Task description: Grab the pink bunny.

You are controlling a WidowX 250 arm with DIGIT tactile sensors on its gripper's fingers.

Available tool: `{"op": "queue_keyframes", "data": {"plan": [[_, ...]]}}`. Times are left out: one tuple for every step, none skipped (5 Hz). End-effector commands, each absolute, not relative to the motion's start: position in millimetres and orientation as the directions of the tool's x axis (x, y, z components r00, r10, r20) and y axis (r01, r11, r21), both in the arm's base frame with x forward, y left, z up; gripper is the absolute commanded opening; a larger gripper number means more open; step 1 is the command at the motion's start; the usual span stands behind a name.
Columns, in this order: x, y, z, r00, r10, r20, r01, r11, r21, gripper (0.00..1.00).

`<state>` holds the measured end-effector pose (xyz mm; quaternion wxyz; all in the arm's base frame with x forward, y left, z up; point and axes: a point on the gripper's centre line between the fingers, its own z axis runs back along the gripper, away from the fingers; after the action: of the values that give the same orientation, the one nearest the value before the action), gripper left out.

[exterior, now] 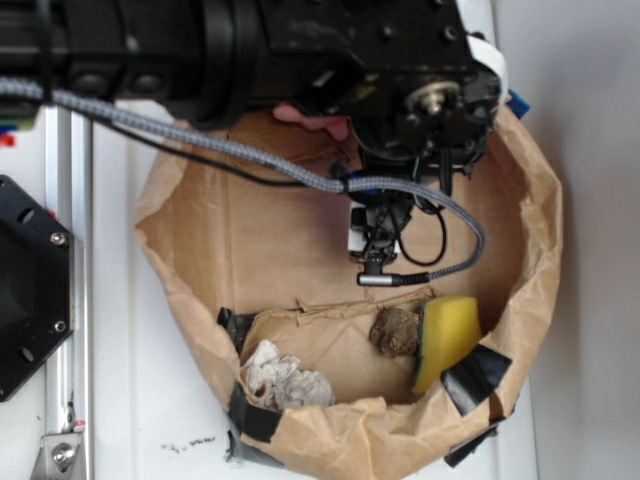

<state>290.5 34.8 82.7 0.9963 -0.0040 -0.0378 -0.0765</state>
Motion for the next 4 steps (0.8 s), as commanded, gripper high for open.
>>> {"op": "queue_keyframes", "data": {"plan": [[283,49,93,0.986,-0.148,0.081,0.148,0.989,0.002,1.00],[278,53,97,0.988,-0.130,0.078,0.128,0.991,0.029,1.00],[274,60,100,0.990,-0.122,0.073,0.118,0.992,0.051,1.00],[270,69,100,0.992,-0.111,0.059,0.108,0.992,0.060,1.00]]}}
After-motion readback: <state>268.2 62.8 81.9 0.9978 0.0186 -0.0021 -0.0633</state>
